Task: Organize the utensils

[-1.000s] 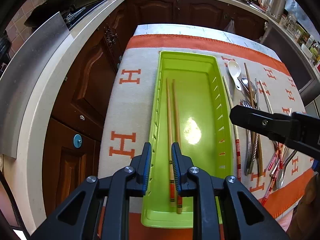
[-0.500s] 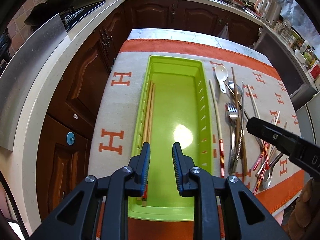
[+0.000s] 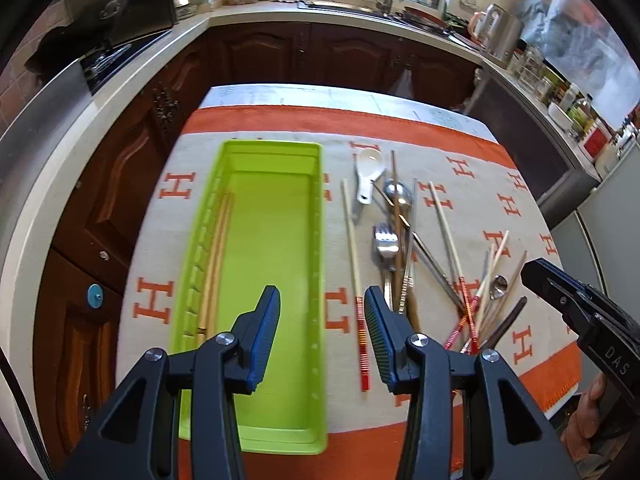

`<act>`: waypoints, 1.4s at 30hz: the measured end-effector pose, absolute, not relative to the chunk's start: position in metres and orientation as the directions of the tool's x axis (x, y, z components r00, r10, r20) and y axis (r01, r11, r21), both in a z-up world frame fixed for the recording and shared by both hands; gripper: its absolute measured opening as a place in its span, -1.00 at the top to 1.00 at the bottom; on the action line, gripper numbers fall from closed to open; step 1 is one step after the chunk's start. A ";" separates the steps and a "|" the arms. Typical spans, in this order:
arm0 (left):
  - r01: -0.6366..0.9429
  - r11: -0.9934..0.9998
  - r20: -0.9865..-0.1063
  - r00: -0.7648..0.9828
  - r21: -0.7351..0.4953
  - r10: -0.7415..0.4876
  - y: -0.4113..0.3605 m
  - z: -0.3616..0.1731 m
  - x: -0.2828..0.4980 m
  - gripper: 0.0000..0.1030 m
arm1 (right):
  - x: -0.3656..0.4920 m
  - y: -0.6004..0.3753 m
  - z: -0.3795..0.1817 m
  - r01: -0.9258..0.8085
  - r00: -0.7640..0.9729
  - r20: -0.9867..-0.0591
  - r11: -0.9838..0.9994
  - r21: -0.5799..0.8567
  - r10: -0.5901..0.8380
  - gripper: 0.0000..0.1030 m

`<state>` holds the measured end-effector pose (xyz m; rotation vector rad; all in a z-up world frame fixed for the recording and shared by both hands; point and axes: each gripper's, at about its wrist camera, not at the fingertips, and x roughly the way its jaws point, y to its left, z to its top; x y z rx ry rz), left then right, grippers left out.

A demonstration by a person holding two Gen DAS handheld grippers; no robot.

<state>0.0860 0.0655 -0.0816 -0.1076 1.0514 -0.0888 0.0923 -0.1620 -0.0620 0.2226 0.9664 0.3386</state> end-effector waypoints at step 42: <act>0.244 0.953 -0.911 0.324 -0.179 -0.254 -0.100 -0.150 0.173 0.29 | 0.079 -0.251 -0.178 -0.172 0.474 -0.714 0.849 0.500 0.516 0.97</act>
